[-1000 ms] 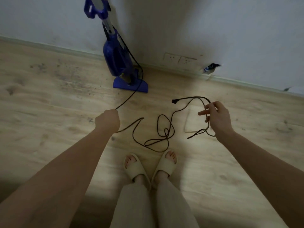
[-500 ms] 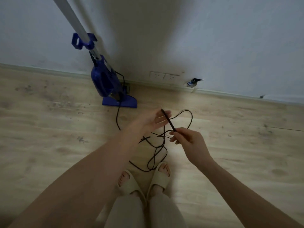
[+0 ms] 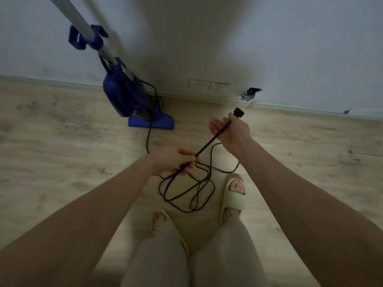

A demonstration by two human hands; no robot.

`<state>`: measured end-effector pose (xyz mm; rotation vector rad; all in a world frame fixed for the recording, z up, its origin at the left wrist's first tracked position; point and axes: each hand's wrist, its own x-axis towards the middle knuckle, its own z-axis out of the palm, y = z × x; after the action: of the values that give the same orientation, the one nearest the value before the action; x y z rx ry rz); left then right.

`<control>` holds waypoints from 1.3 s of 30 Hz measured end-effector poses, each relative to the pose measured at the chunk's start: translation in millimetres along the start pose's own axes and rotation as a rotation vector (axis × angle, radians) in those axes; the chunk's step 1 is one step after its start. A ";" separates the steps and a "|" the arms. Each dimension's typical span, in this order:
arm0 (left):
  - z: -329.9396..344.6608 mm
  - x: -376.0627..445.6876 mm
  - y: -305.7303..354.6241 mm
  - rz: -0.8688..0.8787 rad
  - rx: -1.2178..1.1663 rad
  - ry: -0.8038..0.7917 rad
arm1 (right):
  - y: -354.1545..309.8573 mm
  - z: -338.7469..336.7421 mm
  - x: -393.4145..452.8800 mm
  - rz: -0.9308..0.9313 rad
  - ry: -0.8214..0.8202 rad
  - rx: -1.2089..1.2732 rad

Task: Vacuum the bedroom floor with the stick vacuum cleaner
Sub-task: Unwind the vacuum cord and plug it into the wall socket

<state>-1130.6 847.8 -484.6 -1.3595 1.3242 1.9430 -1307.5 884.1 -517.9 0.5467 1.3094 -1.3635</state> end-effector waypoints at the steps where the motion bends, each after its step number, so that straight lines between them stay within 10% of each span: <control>1: -3.4 10.8 -1.4 -0.016 0.009 0.068 | -1.3 1.9 10.3 -0.030 0.030 -0.039; 11: -4.1 172.6 -14.5 -0.087 0.043 0.478 | -17.1 -13.1 156.5 -0.305 0.119 -0.835; 39: -25.3 292.4 -25.0 0.034 0.102 0.400 | -26.7 -2.5 296.8 -0.687 0.194 -1.422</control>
<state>-1225.7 787.1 -756.7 -1.7454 1.6078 1.6507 -1415.3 766.7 -769.8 -0.8250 2.3140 -0.5308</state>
